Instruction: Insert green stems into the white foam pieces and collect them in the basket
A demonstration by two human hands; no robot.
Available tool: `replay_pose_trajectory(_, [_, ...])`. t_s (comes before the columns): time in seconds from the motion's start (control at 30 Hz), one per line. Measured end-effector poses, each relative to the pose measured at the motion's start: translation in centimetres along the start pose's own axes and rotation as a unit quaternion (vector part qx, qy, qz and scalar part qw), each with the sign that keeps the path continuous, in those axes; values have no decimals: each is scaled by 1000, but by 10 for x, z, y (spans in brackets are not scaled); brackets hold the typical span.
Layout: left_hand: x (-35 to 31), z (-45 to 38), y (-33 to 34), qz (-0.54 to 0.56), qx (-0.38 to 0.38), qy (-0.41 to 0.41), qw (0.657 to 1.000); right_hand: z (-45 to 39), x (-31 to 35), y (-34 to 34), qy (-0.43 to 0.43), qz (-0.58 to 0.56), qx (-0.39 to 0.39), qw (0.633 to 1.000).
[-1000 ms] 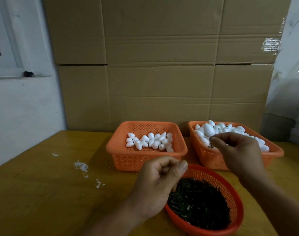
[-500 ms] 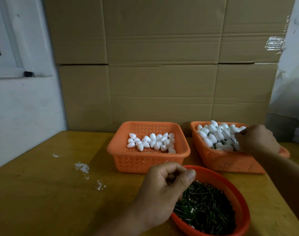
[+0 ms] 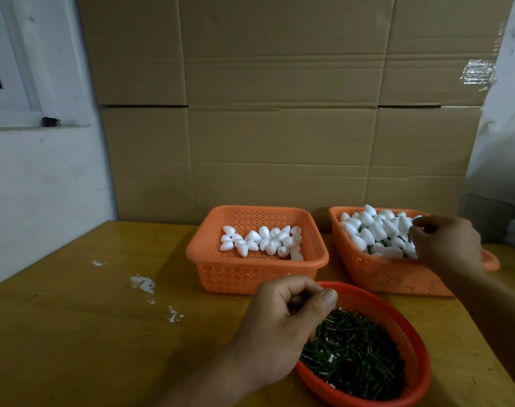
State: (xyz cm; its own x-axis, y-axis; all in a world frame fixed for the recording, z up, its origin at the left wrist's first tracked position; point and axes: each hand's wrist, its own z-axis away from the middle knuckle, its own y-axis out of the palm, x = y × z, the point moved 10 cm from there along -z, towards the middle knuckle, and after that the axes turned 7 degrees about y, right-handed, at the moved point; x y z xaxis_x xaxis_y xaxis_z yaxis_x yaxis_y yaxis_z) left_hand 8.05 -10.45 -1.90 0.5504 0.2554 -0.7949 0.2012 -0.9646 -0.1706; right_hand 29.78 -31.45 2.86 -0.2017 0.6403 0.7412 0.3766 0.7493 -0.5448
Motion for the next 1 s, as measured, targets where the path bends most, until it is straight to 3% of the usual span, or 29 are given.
replay_pose_trajectory(0.3, [-1, -4, -16, -30, -42, 0, 999, 88, 43, -27, -62, -213, 122, 967])
replay_pose_trajectory(0.53, [-5, -19, -51, -68, -101, -15, 992, 140, 45, 2, -156, -127, 214, 956])
replay_pose_trajectory(0.73, [17, -78, -99, -212, -122, -55, 968, 146, 49, 9, -193, -86, 245, 946])
replay_pose_trajectory(0.83, [46, -108, -117, -319, -84, -130, 935, 153, 51, 10, -209, -65, 247, 944])
replay_pose_trajectory(1.0, [97, -135, -145, -537, 44, -247, 806, 156, 55, 5, -220, -55, 239, 944])
